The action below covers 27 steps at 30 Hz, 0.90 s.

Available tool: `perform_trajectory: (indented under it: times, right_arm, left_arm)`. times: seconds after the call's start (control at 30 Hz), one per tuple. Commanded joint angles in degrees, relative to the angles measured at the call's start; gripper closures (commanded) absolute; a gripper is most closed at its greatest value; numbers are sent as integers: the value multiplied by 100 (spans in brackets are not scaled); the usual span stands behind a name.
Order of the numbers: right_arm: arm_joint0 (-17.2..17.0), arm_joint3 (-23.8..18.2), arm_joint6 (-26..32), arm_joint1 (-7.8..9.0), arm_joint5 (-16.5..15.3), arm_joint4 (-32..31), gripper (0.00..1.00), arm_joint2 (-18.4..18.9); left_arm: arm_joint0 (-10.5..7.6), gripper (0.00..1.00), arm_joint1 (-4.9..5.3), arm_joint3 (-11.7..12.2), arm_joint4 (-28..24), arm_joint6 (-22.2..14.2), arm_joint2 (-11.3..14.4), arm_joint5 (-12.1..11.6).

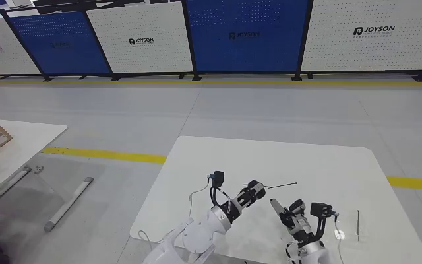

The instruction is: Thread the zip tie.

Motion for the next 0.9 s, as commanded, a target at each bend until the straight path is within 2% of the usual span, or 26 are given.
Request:
perform_trajectory:
  times: [0.0,0.33,0.47,0.53,0.87]
  right_arm:
    - [74,36,194,-10,181,22,0,-35]
    - [65,11,220,-11,214,-19,0,-47]
    - [101,-30,36,-34,265,-83,0,-116]
    - [111,-18,-8,-38,319,-146,0,-131]
    - [121,28,-174,-37,256,-292,0,-107]
  left_arm:
    - [-13,100,-5,6,0,-12,27,-26]
    - [-28,100,-13,26,86,46,67,-42]
    - [-55,100,-51,52,-109,142,157,21]
    - [-74,100,-75,75,-365,254,141,191]
    - [-85,100,-87,88,-447,239,158,198]
